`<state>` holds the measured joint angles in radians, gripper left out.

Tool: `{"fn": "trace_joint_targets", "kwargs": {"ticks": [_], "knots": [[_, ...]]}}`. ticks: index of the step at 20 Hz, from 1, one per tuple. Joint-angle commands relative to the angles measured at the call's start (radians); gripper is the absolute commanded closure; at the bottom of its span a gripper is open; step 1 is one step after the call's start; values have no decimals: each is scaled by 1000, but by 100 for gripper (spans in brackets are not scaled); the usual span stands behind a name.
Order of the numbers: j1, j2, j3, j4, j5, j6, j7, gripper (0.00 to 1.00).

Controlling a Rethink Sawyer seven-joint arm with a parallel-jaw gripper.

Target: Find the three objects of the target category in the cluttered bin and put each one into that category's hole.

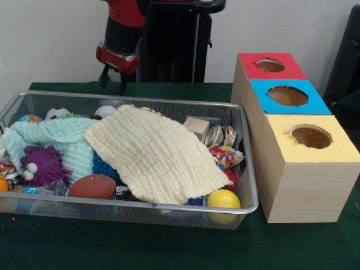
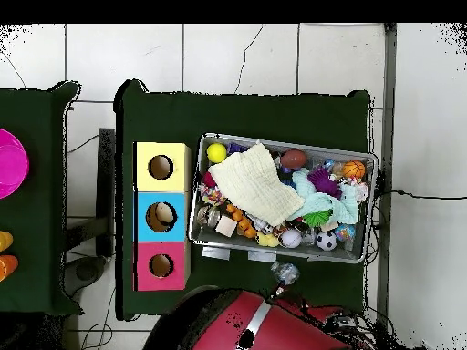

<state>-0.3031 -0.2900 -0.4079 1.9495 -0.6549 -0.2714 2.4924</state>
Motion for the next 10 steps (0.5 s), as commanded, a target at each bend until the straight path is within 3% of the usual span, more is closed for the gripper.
{"fn": "trace_joint_targets", "kwargs": {"ticks": [1, 10], "knots": [[-55, 26, 192, -151, -37, -18, 21, 0], [-112, 16, 270, -155, -85, 15, 24, 0]]}}
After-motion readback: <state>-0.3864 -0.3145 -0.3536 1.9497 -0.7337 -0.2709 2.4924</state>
